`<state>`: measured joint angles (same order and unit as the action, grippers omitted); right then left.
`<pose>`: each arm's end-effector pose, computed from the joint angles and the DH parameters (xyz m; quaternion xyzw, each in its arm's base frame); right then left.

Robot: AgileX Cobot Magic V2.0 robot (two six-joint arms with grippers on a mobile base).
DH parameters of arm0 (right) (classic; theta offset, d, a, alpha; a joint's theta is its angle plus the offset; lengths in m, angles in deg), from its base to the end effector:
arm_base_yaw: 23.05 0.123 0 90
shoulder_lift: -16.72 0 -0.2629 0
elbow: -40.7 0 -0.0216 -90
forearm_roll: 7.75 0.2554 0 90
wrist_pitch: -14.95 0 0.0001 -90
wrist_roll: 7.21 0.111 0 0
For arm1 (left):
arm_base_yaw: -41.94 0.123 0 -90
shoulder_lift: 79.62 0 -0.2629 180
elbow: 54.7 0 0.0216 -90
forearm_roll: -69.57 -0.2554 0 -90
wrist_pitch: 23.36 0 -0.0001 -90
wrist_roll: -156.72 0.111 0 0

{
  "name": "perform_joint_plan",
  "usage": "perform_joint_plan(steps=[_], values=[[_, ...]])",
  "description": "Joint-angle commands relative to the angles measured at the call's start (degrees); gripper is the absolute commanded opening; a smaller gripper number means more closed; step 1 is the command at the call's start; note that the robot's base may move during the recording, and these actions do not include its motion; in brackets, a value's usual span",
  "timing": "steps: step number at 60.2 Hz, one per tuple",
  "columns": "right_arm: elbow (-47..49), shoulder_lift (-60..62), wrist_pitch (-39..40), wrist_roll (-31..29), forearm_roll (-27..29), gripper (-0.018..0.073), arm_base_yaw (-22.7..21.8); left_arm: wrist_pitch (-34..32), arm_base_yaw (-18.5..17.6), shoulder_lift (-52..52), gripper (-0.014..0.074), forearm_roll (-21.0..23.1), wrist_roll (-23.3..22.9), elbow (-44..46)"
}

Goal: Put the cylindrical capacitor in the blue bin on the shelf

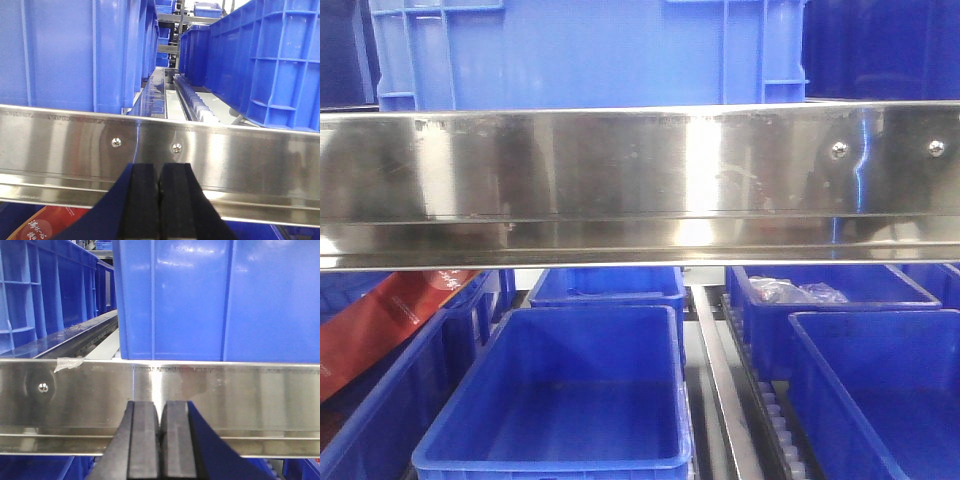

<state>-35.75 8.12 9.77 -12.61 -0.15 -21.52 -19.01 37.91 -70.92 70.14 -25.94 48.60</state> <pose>0.1036 0.0041 0.2054 -0.0003 0.7082 0.0270 0.7054 0.1037 -0.0074 0.2052 0.0052 0.7055 -0.0451 0.7072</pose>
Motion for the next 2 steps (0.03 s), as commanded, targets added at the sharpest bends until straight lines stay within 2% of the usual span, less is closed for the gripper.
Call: perform_joint_plan(steps=[1, 2], values=[[-0.10, 0.16, 1.40, 0.05, 0.32, -0.0082, -0.27, -0.87, 0.05, -0.26, -0.0111, 0.29, -0.35, 0.13], [-0.10, 0.16, 1.40, 0.05, 0.32, -0.0082, -0.27, -0.87, 0.05, -0.26, -0.0111, 0.29, -0.35, 0.13]])
